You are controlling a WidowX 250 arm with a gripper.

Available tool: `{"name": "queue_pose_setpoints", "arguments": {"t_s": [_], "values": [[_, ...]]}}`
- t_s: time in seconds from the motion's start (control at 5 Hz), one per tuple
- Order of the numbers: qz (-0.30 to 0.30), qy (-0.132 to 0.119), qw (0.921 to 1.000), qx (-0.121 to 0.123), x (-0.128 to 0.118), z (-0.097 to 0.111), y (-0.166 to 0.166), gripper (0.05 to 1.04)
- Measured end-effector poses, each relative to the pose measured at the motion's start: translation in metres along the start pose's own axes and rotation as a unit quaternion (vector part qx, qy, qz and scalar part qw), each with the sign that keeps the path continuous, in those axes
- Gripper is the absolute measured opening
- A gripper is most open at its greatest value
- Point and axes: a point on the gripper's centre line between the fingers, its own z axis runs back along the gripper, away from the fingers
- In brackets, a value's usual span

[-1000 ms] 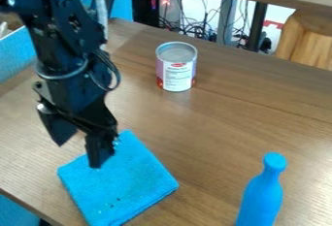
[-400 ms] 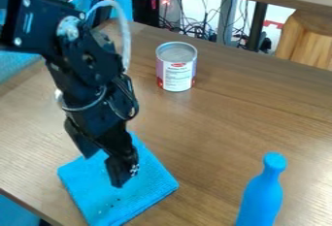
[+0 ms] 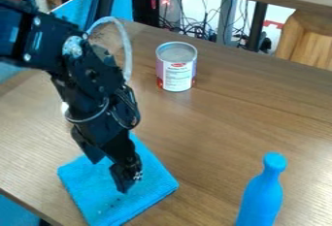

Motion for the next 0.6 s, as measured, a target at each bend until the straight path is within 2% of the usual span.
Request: {"name": "queue_pose_setpoints", "arguments": {"t_s": [0.2,0.4,0.6], "values": [[0.005,0.009,0.9998,-0.019,-0.001,-0.011,0.002,1.001],[0.010,0.014,0.9996,-0.022,0.002,-0.017,0.001,1.001],[0.016,0.009,0.9990,-0.041,0.018,-0.019,-0.009,1.001]]}}
